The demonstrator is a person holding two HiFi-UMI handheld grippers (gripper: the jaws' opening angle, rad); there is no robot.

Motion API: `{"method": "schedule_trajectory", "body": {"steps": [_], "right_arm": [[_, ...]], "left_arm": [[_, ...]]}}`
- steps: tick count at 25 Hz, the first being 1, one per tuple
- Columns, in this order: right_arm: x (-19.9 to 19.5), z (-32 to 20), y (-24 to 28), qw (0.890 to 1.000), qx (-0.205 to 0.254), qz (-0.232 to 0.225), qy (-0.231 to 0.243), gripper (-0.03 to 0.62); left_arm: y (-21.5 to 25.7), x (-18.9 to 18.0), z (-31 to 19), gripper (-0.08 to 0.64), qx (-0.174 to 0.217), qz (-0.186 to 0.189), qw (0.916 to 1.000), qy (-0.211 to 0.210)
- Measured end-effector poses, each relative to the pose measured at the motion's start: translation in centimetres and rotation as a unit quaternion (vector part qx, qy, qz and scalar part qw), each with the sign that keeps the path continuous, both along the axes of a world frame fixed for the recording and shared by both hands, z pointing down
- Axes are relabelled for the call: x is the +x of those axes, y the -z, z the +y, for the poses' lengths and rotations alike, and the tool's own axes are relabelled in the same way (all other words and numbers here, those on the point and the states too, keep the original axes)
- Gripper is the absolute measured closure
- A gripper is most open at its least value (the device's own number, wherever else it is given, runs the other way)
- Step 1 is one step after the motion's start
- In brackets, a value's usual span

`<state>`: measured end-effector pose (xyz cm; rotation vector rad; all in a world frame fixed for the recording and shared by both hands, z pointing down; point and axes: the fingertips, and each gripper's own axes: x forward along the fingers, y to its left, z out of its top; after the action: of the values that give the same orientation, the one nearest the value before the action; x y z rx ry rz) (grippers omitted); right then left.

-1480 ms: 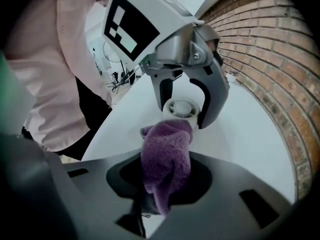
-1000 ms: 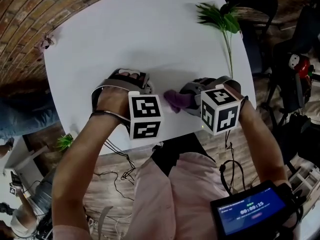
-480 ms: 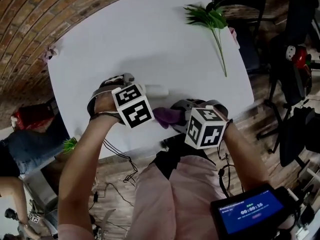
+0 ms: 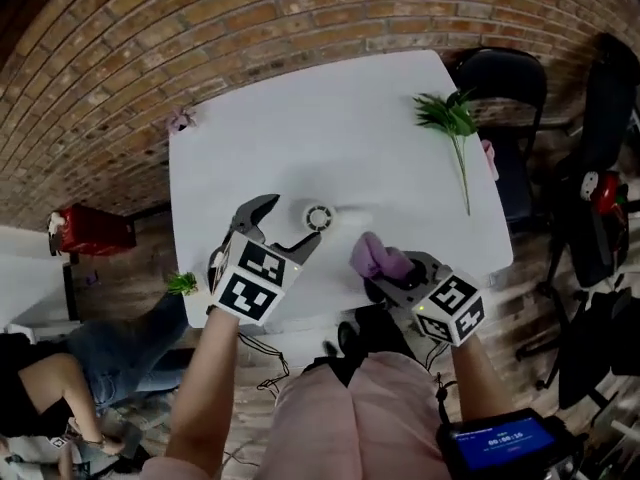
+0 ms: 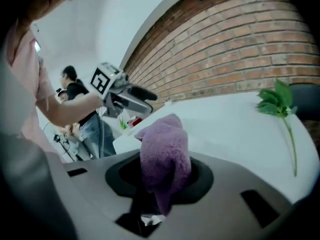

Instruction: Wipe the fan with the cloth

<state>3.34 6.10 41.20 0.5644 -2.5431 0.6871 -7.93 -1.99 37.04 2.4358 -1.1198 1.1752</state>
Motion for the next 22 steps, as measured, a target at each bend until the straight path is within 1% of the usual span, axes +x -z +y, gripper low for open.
{"method": "schedule_trajectory", "body": {"steps": [1, 2, 3, 4, 5, 8, 11, 12, 13, 14, 16, 19, 22], "right_arm": [[0.3, -0.8, 1.5, 1.0, 0.013, -0.014, -0.019, 0.479], [0.5, -1.6, 3.1, 0.999, 0.028, -0.026, -0.037, 0.477], [0.5, -2.4, 5.0, 0.997, 0.046, -0.037, -0.053, 0.475], [0.3, -3.1, 6.9, 0.994, 0.065, -0.046, -0.07, 0.472], [0.1, -3.6, 9.0, 0.991, 0.085, -0.055, -0.086, 0.469], [-0.9, -4.1, 15.3, 0.976, 0.152, -0.072, -0.139, 0.462], [-3.4, -3.4, 20.2, 0.956, 0.224, -0.078, -0.172, 0.462], [-4.0, -3.2, 21.3, 0.951, 0.243, -0.076, -0.176, 0.463], [-4.4, -3.0, 22.1, 0.947, 0.258, -0.074, -0.178, 0.463], [-4.6, -2.9, 22.7, 0.944, 0.269, -0.073, -0.179, 0.464], [-4.6, -2.6, 23.5, 0.94, 0.28, -0.074, -0.18, 0.466], [-4.4, -2.0, 24.2, 0.935, 0.295, -0.072, -0.184, 0.471], [-3.8, -1.8, 24.5, 0.931, 0.304, -0.062, -0.193, 0.489]], "left_arm": [[2.3, -0.3, 0.2, 0.212, 0.037, 0.036, 0.998, 0.036], [4.5, -0.7, 0.5, 0.252, 0.078, 0.067, 0.9921, 0.072], [6.9, -1.3, 0.9, 0.342, 0.122, 0.094, 0.9825, 0.105], [9.2, -1.9, 1.3, 0.472, 0.164, 0.118, 0.9699, 0.136], [11.4, -2.5, 1.8, 0.547, 0.202, 0.141, 0.9557, 0.161], [17.3, -4.3, 4.0, 0.548, 0.289, 0.195, 0.9113, 0.219], [22.6, -7.0, 7.1, 0.548, 0.374, 0.217, 0.8635, 0.26], [23.9, -7.5, 7.9, 0.548, 0.394, 0.217, 0.8521, 0.267], [24.7, -7.7, 8.6, 0.548, 0.406, 0.214, 0.8464, 0.27], [25.1, -7.6, 9.0, 0.548, 0.412, 0.207, 0.8454, 0.27], [25.5, -7.4, 9.4, 0.548, 0.415, 0.196, 0.8467, 0.269], [25.9, -6.8, 10.0, 0.548, 0.421, 0.193, 0.8459, 0.264], [26.0, -5.9, 10.4, 0.548, 0.422, 0.191, 0.8481, 0.257]]}}
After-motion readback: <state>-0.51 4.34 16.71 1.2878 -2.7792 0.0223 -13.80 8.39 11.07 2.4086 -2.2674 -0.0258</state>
